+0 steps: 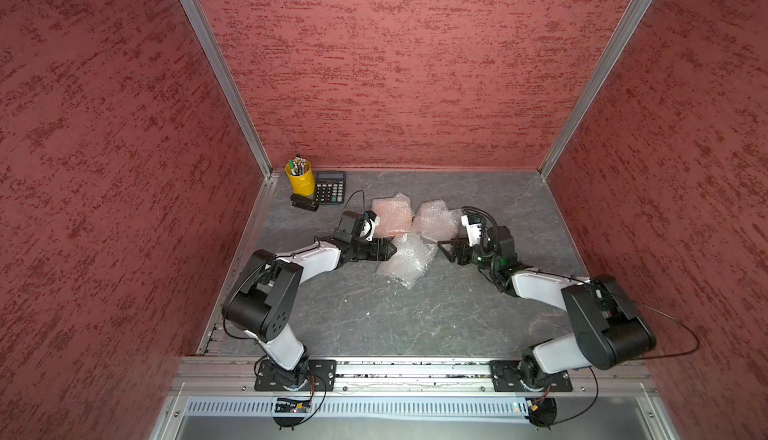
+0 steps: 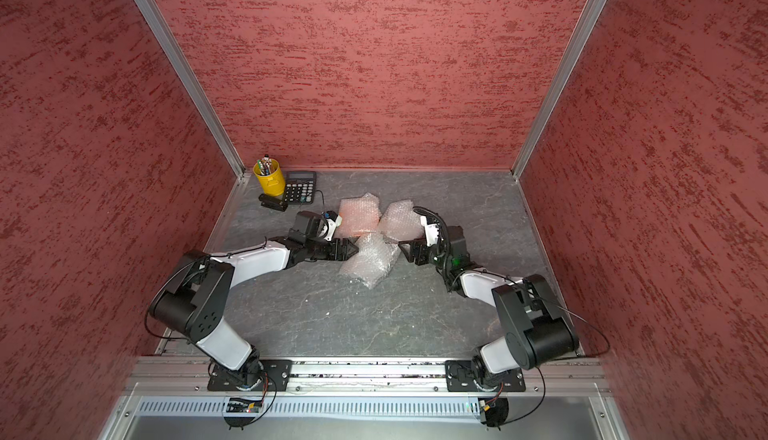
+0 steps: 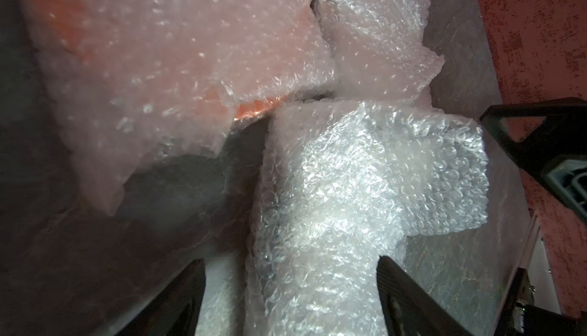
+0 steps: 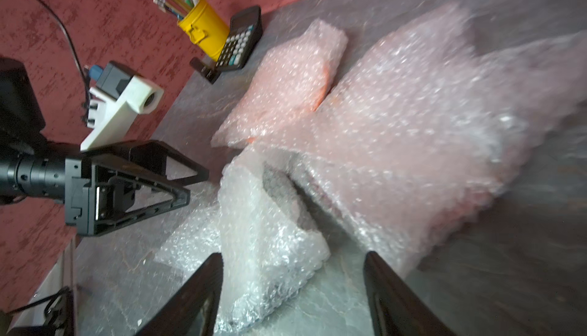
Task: Unpack dinner plates from bubble wrap
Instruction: Adjust the bubble wrap at the center of the board.
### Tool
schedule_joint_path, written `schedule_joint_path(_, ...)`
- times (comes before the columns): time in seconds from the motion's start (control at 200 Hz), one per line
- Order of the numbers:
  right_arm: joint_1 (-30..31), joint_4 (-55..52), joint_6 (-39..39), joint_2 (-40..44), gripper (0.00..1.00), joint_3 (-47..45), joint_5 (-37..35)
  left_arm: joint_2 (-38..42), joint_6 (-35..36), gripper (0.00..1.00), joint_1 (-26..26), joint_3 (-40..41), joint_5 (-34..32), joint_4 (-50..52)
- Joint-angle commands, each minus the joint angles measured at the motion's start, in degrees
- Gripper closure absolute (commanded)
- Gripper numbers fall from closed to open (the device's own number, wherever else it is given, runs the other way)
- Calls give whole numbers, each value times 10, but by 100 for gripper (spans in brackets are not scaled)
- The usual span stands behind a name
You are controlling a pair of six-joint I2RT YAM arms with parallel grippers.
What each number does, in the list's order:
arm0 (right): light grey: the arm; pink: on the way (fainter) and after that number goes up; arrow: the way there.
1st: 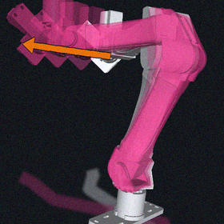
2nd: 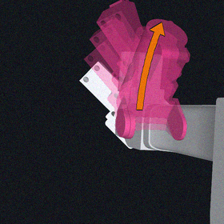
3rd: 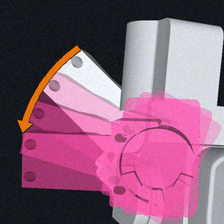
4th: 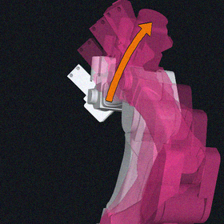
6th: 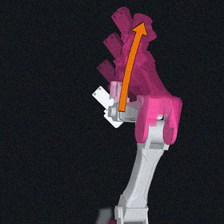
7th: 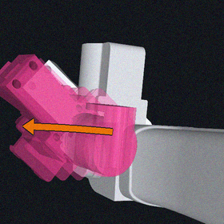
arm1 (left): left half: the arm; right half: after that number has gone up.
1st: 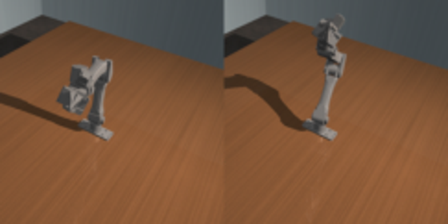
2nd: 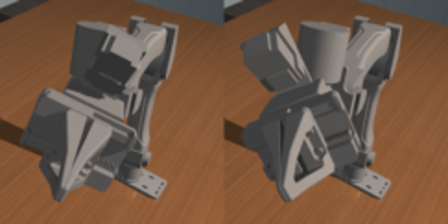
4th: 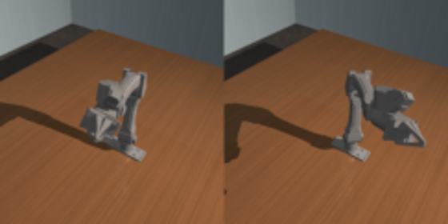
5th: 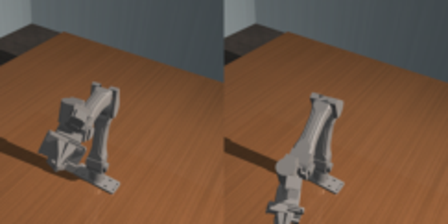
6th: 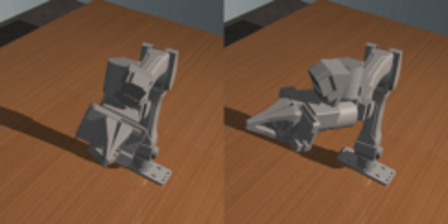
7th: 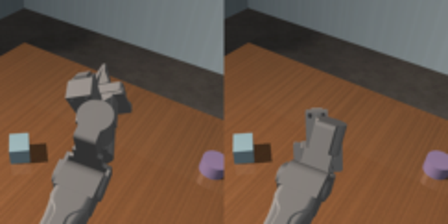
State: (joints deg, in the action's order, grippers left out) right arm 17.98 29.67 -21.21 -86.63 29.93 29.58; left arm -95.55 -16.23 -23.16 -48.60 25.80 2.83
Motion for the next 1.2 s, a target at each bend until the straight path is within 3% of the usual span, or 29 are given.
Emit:
schedule_joint_path(0.0, 18, 25, -24, -33, 35, 23, 34, -17, -18, 18, -2, -13, 38, -12)
schedule_joint_path(0.261, 39, 41, -46, -85, 47, 51, 27, -40, -19, 31, -12, -14, 43, 6)
schedule_joint_path(0.371, 45, 37, -47, -103, 53, 62, 24, -37, -23, 41, -18, -4, 51, 8)
schedule_joint_path(0.481, 52, 27, -44, -114, 54, 71, 22, -27, -33, 47, -26, 9, 58, 16)
schedule_joint_path(0.942, 93, 0, -23, -142, 56, 105, 24, 102, -96, 46, -92, 119, -8, 26)
schedule_joint_path(1.197, 96, -5, -24, -89, 51, 86, -35, 170, -86, 36, -105, 109, -93, 102)
